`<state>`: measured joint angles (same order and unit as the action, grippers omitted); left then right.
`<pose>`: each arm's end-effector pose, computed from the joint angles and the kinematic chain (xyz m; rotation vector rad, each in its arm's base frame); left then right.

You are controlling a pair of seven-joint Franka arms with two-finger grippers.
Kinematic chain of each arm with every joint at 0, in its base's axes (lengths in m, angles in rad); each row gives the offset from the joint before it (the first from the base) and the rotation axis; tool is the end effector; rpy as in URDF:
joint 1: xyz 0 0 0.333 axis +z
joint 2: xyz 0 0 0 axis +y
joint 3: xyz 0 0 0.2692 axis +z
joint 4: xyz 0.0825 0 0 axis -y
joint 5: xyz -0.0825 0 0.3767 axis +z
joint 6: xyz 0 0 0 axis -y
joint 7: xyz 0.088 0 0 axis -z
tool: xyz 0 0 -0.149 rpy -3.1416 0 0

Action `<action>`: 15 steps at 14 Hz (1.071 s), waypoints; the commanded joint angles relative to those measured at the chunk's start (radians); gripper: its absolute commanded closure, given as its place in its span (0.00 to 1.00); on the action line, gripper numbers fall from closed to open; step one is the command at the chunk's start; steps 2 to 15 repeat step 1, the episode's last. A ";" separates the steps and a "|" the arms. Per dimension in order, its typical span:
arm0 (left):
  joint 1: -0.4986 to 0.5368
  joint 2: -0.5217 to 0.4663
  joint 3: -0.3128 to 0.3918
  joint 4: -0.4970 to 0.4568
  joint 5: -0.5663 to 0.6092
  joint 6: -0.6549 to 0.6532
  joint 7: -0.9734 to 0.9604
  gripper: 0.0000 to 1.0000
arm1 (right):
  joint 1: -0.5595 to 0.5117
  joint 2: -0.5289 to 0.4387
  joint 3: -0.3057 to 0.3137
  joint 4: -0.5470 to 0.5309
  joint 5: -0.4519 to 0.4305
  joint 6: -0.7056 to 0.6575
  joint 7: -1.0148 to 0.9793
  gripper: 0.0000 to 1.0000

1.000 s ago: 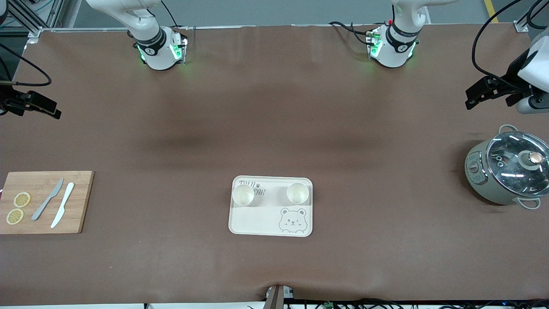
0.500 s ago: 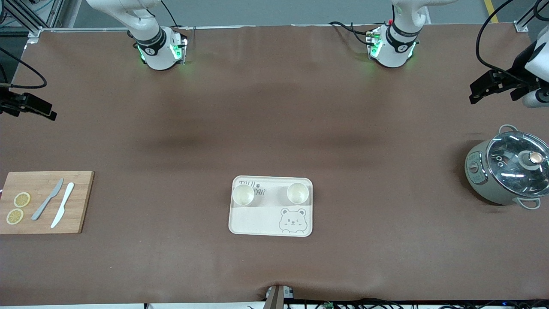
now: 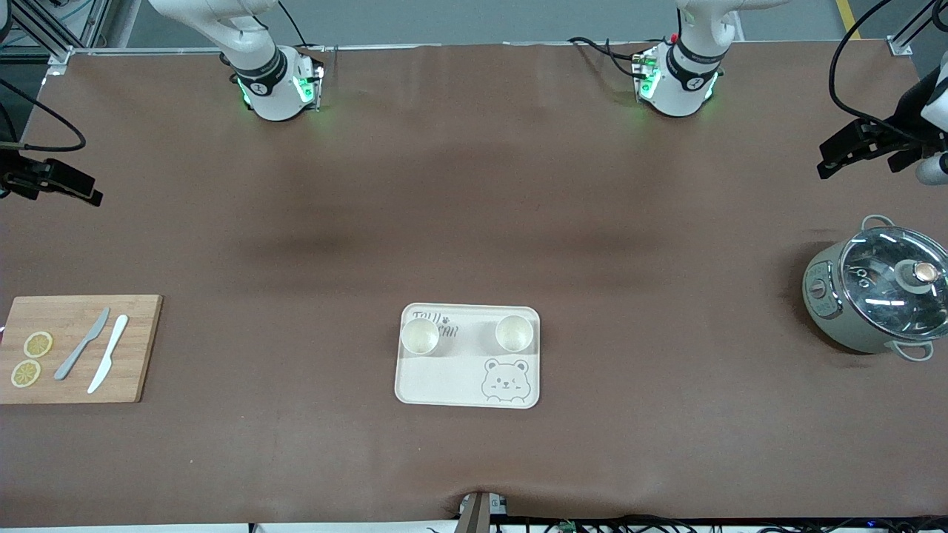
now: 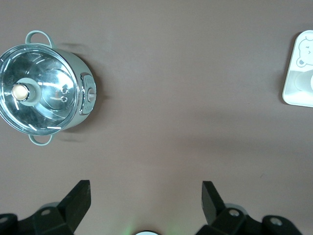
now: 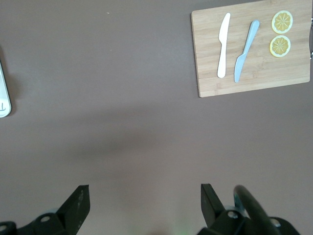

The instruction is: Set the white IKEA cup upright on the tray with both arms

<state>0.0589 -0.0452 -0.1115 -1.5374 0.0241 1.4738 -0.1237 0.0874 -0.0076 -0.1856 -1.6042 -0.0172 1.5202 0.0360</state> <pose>0.5240 -0.0249 0.5668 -3.1088 -0.1141 0.0250 0.5327 -0.0554 0.5202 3.1188 -0.2098 -0.1204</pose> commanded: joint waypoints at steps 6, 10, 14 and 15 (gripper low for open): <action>0.005 0.019 0.001 0.036 -0.018 -0.018 0.018 0.00 | -0.005 0.006 0.008 0.024 0.006 -0.020 0.057 0.00; 0.005 0.019 0.001 0.036 -0.018 -0.018 0.018 0.00 | -0.005 0.006 0.008 0.024 0.006 -0.020 0.057 0.00; 0.005 0.019 0.001 0.036 -0.018 -0.018 0.018 0.00 | -0.005 0.006 0.008 0.024 0.006 -0.020 0.057 0.00; 0.005 0.019 0.001 0.036 -0.018 -0.018 0.018 0.00 | -0.005 0.006 0.008 0.024 0.006 -0.020 0.057 0.00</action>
